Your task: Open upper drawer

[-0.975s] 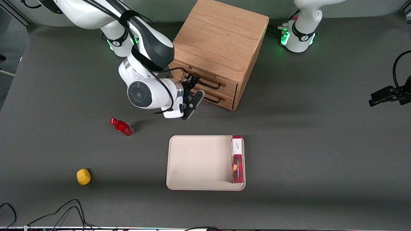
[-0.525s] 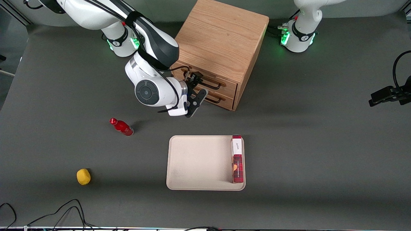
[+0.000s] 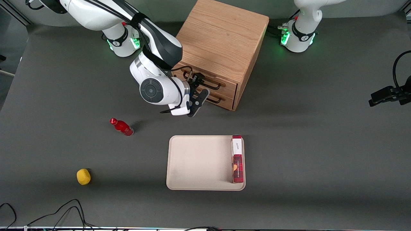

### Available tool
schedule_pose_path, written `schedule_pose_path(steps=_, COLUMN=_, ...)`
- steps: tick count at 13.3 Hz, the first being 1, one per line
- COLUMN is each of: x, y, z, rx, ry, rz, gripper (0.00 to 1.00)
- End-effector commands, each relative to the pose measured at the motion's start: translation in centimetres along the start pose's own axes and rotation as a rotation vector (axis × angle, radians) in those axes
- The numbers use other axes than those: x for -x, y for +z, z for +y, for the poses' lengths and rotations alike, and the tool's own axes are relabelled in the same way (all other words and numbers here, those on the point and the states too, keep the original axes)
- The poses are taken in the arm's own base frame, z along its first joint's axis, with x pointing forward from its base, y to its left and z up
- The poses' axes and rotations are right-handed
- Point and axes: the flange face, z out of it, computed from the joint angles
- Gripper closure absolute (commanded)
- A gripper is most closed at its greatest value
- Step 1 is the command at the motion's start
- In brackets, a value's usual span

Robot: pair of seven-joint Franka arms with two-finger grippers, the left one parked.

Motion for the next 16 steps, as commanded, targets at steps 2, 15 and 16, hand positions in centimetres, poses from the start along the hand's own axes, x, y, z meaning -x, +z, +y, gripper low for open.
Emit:
schedule_pose_path(steps=2, x=-1.1, y=-1.7, z=2.4, rx=0.019, ry=0.009, rz=0.048, gripper=0.00)
schedule_pose_path(steps=15, x=-3.3, y=-6.3, z=10.7, rx=0.030, ry=0.072, rz=0.058, gripper=0.00)
schedule_pose_path(steps=16, x=-3.3, y=-6.7, z=11.0, rx=0.041, ry=0.071, rz=0.061, gripper=0.00)
